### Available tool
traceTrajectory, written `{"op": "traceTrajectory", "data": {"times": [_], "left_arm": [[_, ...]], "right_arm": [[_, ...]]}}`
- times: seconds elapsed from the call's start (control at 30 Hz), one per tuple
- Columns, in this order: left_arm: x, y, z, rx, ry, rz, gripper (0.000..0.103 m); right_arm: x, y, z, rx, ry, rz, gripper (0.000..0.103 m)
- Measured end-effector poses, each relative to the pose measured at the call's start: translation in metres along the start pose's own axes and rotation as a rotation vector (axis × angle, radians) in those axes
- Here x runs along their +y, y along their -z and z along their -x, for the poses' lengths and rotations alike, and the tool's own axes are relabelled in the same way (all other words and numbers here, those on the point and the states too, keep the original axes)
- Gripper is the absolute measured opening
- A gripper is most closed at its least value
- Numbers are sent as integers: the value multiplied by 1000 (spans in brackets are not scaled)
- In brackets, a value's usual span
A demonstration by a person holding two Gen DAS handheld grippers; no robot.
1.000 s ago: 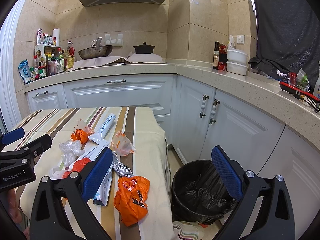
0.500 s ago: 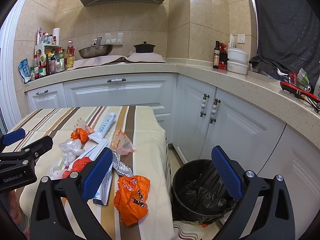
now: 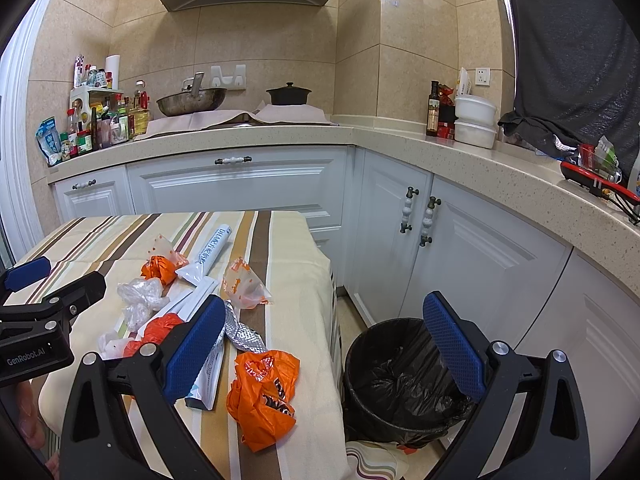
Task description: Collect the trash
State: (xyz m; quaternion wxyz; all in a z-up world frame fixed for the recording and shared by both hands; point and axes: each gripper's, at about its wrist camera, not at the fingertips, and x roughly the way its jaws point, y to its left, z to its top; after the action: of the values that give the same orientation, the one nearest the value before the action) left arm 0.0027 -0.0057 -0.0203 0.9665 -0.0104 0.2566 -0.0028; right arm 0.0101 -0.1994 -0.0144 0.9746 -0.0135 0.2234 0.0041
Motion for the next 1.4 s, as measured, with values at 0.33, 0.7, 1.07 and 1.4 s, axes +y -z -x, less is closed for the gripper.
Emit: {"op": "traceTrajectory", "data": {"times": [0.33,0.7,1.07,1.4], "left_arm": [[-1,-2,-3,4,1,1,99],[0,1,1,12,2,2,99],[-1,2,-3,21,3,-2,99],[6,20,-18,94,14,-15,99]], "right_arm": [[0,0,0,1,0,0,96],[-3,4,-4,3,0,0,96],[-3,6,-5,7,1,-1,96],[8,41,-13,55,-21,-13,96]]}}
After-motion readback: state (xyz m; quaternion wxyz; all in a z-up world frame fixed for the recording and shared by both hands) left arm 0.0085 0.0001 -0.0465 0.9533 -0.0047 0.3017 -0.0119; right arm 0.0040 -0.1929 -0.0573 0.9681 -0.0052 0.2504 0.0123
